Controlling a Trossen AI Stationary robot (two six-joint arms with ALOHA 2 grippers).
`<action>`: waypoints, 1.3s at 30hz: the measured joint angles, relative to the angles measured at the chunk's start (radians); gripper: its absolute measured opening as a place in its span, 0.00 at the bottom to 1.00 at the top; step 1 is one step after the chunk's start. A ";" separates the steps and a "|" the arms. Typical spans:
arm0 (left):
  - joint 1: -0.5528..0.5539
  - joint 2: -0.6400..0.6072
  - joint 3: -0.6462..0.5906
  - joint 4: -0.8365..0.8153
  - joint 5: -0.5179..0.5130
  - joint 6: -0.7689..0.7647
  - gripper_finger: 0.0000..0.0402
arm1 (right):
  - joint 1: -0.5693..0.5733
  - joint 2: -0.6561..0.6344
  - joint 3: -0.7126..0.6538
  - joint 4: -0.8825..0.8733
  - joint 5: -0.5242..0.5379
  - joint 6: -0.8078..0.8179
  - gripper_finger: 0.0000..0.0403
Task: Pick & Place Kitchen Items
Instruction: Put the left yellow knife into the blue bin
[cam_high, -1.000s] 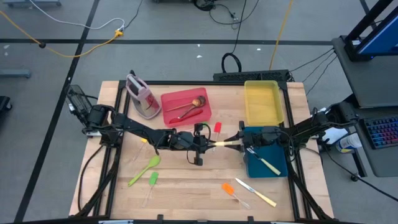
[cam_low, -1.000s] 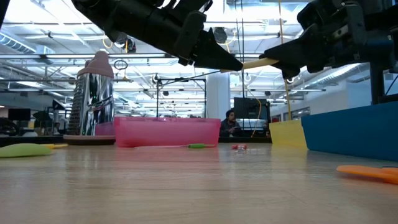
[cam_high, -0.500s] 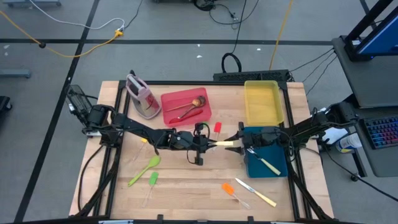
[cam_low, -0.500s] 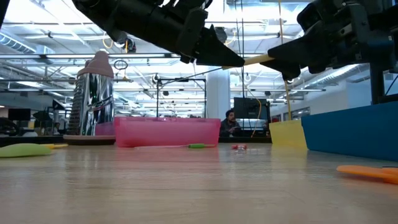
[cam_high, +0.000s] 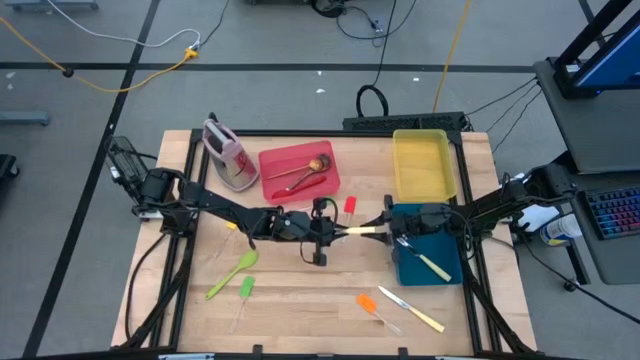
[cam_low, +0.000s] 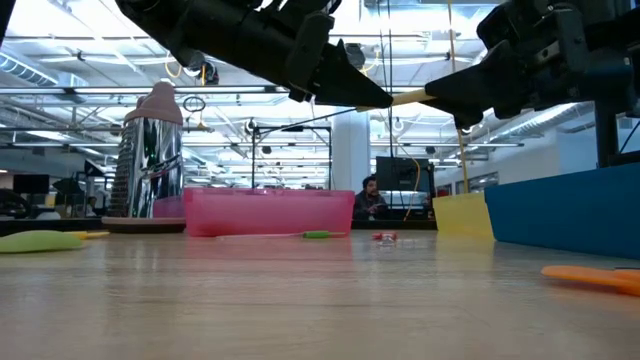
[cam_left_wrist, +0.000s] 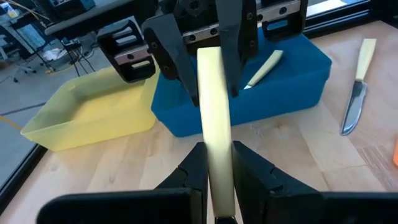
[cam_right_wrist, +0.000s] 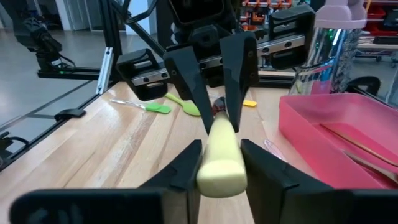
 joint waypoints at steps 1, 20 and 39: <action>0.000 0.000 0.000 0.001 -0.003 0.000 0.12 | 0.000 0.000 0.000 0.000 0.003 -0.001 0.20; -0.013 0.000 0.004 0.038 0.002 -0.048 0.14 | 0.000 -0.204 0.005 -0.256 -0.023 0.111 0.20; -0.014 -0.001 0.000 0.039 -0.006 -0.048 0.32 | 0.000 -0.712 -0.001 -0.815 -0.403 0.292 0.20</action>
